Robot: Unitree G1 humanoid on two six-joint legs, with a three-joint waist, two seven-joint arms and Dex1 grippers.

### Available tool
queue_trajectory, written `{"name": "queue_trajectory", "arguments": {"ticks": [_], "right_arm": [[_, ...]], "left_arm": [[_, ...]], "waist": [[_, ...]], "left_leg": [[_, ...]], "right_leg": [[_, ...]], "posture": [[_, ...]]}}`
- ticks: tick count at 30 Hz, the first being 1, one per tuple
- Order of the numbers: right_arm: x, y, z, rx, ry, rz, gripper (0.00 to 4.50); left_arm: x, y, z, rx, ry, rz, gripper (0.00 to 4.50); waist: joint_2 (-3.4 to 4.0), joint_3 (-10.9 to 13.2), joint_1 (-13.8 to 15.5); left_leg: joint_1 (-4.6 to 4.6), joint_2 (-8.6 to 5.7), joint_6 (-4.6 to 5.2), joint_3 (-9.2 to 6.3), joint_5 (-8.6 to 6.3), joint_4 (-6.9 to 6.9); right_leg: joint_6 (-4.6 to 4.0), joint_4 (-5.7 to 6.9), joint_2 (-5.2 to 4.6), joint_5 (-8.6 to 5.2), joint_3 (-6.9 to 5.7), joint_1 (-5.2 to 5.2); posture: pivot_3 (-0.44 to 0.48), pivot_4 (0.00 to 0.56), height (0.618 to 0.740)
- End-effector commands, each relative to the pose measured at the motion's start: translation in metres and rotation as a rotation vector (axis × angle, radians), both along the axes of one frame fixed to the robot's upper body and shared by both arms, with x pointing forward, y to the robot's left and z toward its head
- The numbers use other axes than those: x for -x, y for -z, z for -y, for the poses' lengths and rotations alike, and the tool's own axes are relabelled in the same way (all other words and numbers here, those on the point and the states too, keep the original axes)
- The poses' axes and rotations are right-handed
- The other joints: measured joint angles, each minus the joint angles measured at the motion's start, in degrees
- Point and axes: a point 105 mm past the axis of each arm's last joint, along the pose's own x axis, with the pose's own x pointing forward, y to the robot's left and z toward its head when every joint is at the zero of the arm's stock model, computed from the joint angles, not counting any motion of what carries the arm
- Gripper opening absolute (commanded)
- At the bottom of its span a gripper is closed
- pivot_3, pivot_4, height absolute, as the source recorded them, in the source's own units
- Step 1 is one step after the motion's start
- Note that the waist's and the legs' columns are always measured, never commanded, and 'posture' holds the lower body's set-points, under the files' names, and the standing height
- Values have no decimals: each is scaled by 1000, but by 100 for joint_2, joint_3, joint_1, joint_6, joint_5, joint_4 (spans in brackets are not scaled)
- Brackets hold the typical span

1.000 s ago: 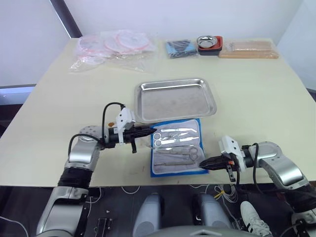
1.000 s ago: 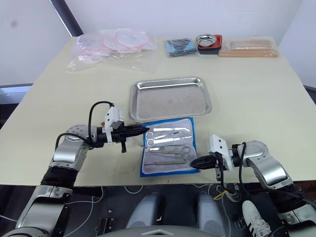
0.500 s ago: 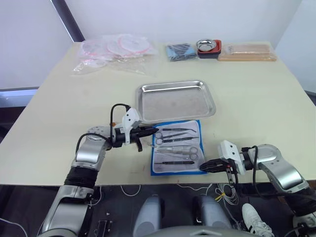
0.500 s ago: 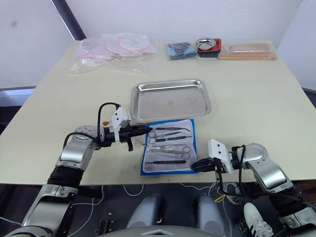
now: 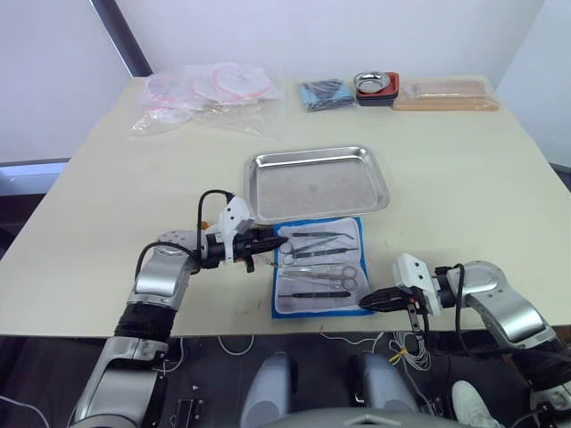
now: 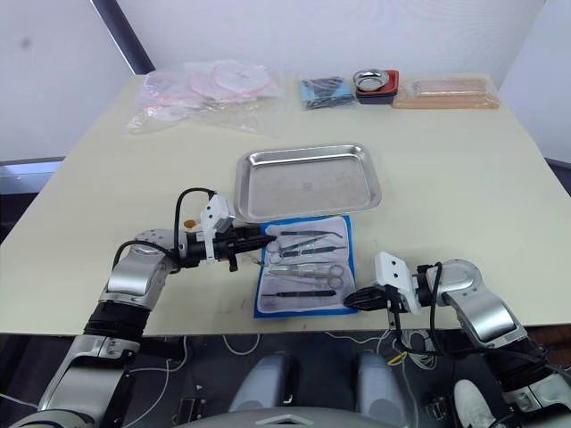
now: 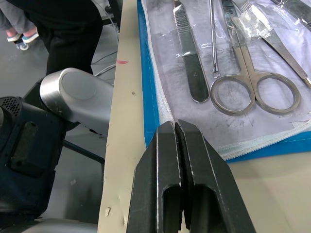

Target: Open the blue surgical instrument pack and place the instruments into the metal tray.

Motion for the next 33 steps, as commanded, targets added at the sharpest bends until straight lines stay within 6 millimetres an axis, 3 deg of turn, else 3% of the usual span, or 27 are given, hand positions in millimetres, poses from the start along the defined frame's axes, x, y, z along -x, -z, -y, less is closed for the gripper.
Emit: {"name": "queue_trajectory", "arguments": {"ticks": [1,13,17,24,33], "right_arm": [[4,3,-1,4,-4,-15,0],[3,1,-2,-13,16,-33,0],[6,1,1,-1,23,-69,1828],[6,-2,2,2,26,-86,1828],[-3,-39,5,-112,43,-16,1828]], "left_arm": [[7,20,-6,-14,-23,-74,986],[10,4,-19,77,-68,-41,986],[14,-7,-27,84,-62,4,1100],[24,-25,-33,110,-15,43,1100],[37,-48,-47,83,32,81,1100]], "waist": [[1,0,-1],[1,0,-18],[-1,1,-25],[-15,10,-21],[-37,27,-8]], "left_leg": [[0,0,0,0,0,0],[-1,3,0,1,0,-5],[-2,4,0,0,0,-10],[-7,6,-1,-1,-1,-13],[-94,6,-1,-1,-1,-8]], "right_leg": [[0,0,0,0,0,0],[-2,-4,0,-1,0,-3],[-20,-8,1,-12,0,-5],[-24,-16,0,-14,-3,-7],[-5,-17,-1,6,-4,-85]], "posture": [[0,150,740],[0,150,740],[0,150,740],[0,150,740],[0,150,740]]}}
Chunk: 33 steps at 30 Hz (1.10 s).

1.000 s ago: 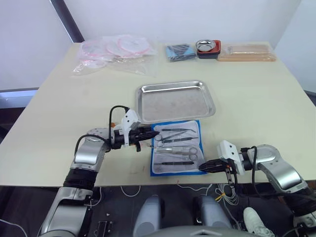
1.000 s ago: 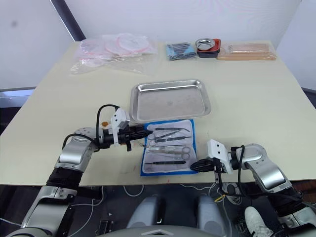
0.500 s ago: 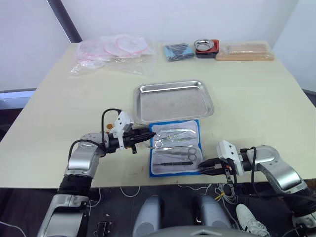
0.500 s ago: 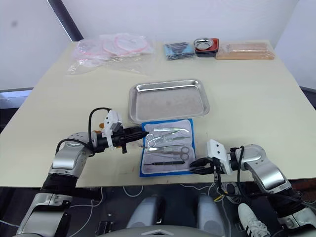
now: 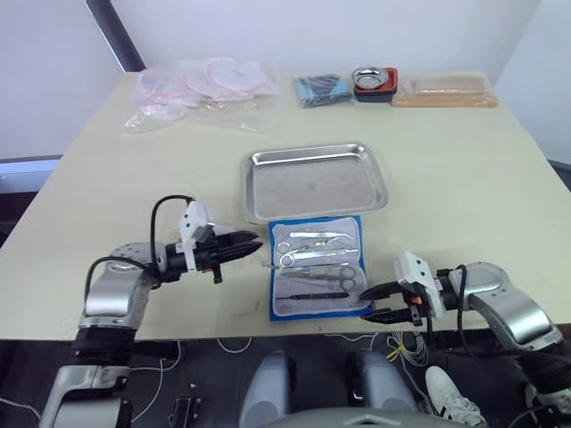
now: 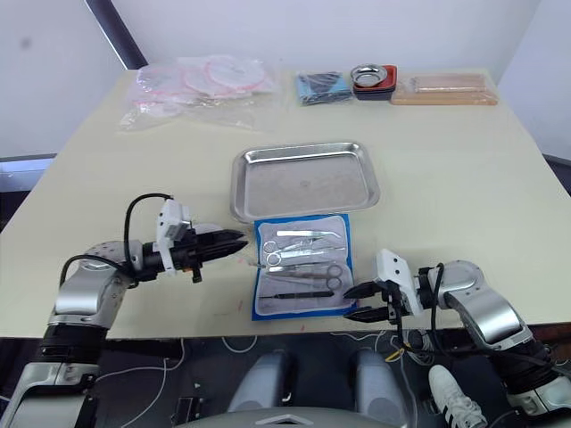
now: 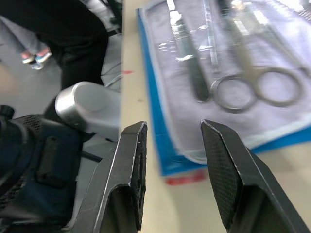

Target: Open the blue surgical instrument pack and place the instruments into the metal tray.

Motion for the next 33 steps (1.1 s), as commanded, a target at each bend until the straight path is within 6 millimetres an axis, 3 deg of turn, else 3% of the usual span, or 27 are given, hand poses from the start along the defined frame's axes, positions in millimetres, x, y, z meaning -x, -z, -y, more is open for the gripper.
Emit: {"name": "queue_trajectory", "arguments": {"ticks": [1,3,5,9,10,11,13,17,26,33], "right_arm": [[-6,-32,1,-81,-2,92,1828],[-10,-41,1,-103,4,135,1828],[-13,-49,0,-141,4,162,2351],[-23,-54,0,-173,12,244,3811],[-26,-53,-2,-181,15,262,4414],[-30,-52,-5,-185,12,276,4500],[-36,-49,-10,-194,-1,314,4500],[-46,-43,-19,-221,-16,366,4500],[-57,-21,-35,-198,-60,410,4500],[-57,18,-26,-42,-71,270,4500]], "left_arm": [[7,-22,-3,-25,56,90,1100],[10,-26,-3,-42,79,123,1100],[14,-32,-2,-58,121,152,1100],[23,-42,0,-88,186,179,1100],[25,-44,2,-99,205,192,1514],[28,-47,4,-112,229,203,1628],[31,-52,10,-120,267,222,2302],[36,-56,17,-139,316,244,4317],[45,-53,25,-128,359,231,4417],[52,-46,28,-117,378,210,4417]], "waist": [[-5,8,2],[-6,15,3],[-6,16,3],[-5,25,-2],[-5,26,-1],[-7,26,-1],[-12,32,-9],[-9,34,-5],[-8,34,-22],[-8,34,-13]], "left_leg": [[-1,0,0,0,0,0],[-6,0,0,-2,0,-3],[-7,0,0,-1,0,-6],[-8,0,0,-1,-1,-8],[-8,0,0,2,-1,-7],[-8,0,0,2,0,-7],[-7,1,0,2,0,-5],[-5,1,0,3,0,-5],[-4,0,0,6,0,-6],[1,0,0,7,0,-4]], "right_leg": [[-11,0,0,6,0,0],[-15,-4,0,7,-3,-2],[-15,-8,0,7,-3,-2],[-13,-11,1,5,-4,-2],[-10,-10,0,4,-2,-2],[-9,-10,0,3,-2,-2],[-4,-10,1,1,-3,-2],[-10,-5,2,4,-2,-3],[-19,-1,2,10,2,-3],[-20,2,2,11,4,-1]], "posture": [[0,150,740],[0,150,740],[0,150,740],[0,150,740],[0,150,740],[0,150,740],[0,150,740],[0,150,740],[0,150,740],[0,150,740]]}}
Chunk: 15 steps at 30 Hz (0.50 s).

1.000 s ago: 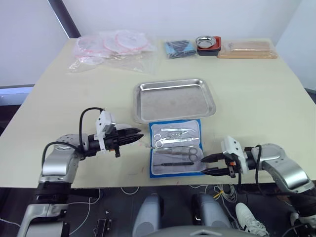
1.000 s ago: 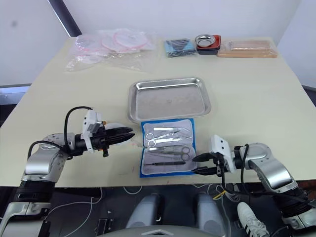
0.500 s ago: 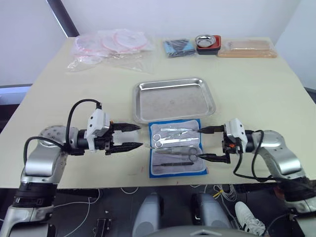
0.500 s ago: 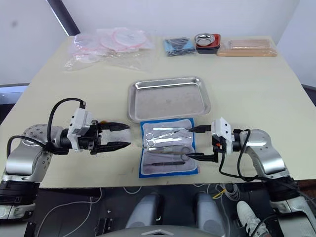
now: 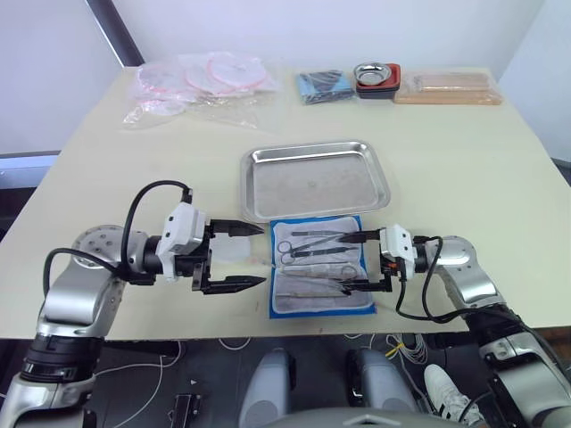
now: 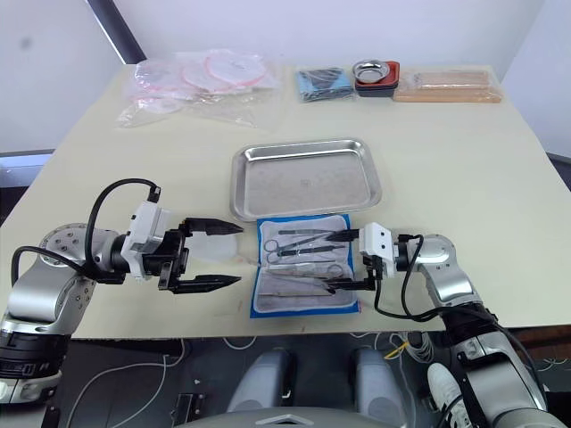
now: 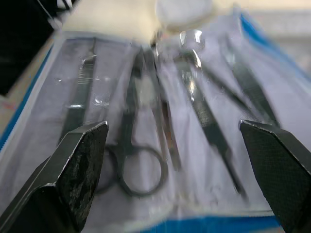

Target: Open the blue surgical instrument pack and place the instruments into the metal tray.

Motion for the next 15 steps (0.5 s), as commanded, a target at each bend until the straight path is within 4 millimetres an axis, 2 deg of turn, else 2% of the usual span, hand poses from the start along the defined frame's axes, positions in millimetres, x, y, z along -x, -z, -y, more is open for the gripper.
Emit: {"name": "queue_trajectory", "arguments": {"ticks": [1,4,8,15], "right_arm": [[4,22,7,104,3,-81,4500],[9,41,16,193,8,-166,4500],[14,53,21,240,20,-239,4500],[12,56,19,234,33,-243,4500]], "left_arm": [[6,-4,5,-2,38,27,4417],[7,0,4,-3,38,22,4417],[8,5,2,-6,37,16,4417],[7,10,-4,-23,26,26,4417]], "waist": [[-1,-1,1],[-1,-4,2],[-8,-14,10],[-21,-35,10]], "left_leg": [[2,0,0,0,0,0],[7,0,0,-1,0,0],[22,0,0,1,0,1],[46,1,0,1,0,1]], "right_leg": [[0,0,0,0,0,1],[0,1,0,0,-1,4],[0,2,0,-1,0,16],[-1,3,0,-3,1,35]], "posture": [[0,150,740],[0,150,740],[0,150,740],[0,150,740]]}}
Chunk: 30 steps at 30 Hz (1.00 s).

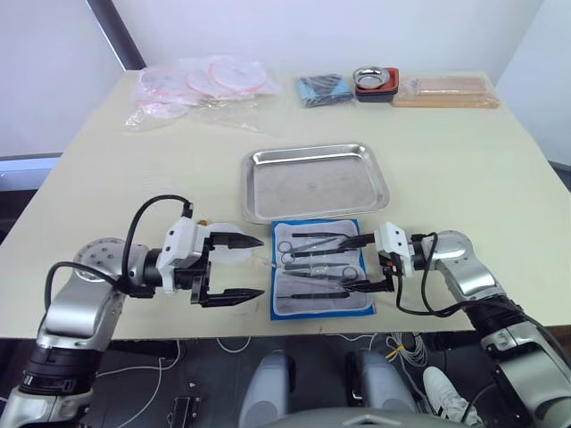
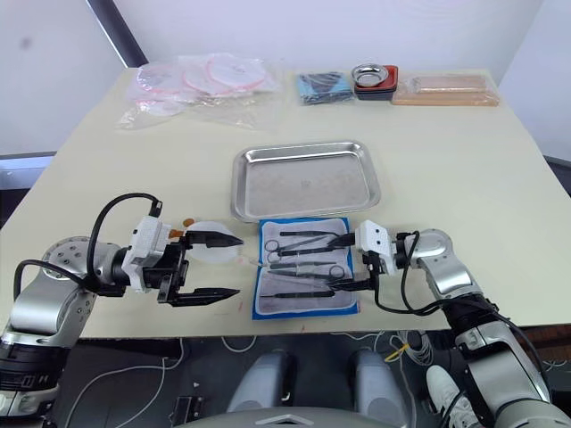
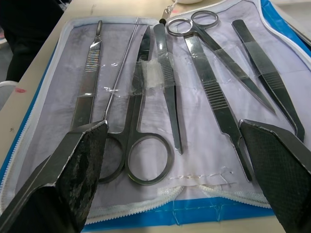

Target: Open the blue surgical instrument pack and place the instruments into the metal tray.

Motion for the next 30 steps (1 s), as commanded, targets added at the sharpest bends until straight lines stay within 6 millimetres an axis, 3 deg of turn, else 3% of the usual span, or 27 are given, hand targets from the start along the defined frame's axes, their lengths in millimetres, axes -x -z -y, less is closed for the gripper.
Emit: {"name": "queue_trajectory", "arguments": {"ticks": [1,10,14,16,21,30], "right_arm": [[12,43,14,146,33,-128,4500],[10,42,11,116,44,-115,4500],[9,40,9,108,44,-120,4500],[8,39,8,99,48,-115,4500],[7,38,7,95,51,-110,4500],[6,37,5,84,57,-109,4500]], "left_arm": [[-2,-1,-3,-21,8,37,4417],[-25,2,-5,-28,-9,50,4417],[-38,3,0,-23,5,39,3306],[-46,8,2,-62,17,50,2303],[-71,23,9,-151,26,81,2303],[-97,32,30,-166,68,79,2303]], "waist": [[1,1,-2],[-3,-5,-5],[-6,-7,-9],[-7,-9,-9],[-8,-9,-16],[-12,-12,-45]], "left_leg": [[14,0,0,2,0,0],[55,2,0,0,0,-1],[53,2,0,1,0,-2],[53,2,0,0,0,-1],[54,3,0,0,0,-2],[53,5,1,-4,0,-1]], "right_leg": [[-6,-1,0,-7,1,12],[-3,0,0,-26,1,51],[-2,-1,2,-25,1,51],[-2,0,3,-25,1,51],[-2,2,8,-25,2,51],[18,5,16,-9,5,49]], "posture": [[0,150,740],[0,150,740],[0,150,740],[0,150,740],[0,150,740],[0,150,740]]}}
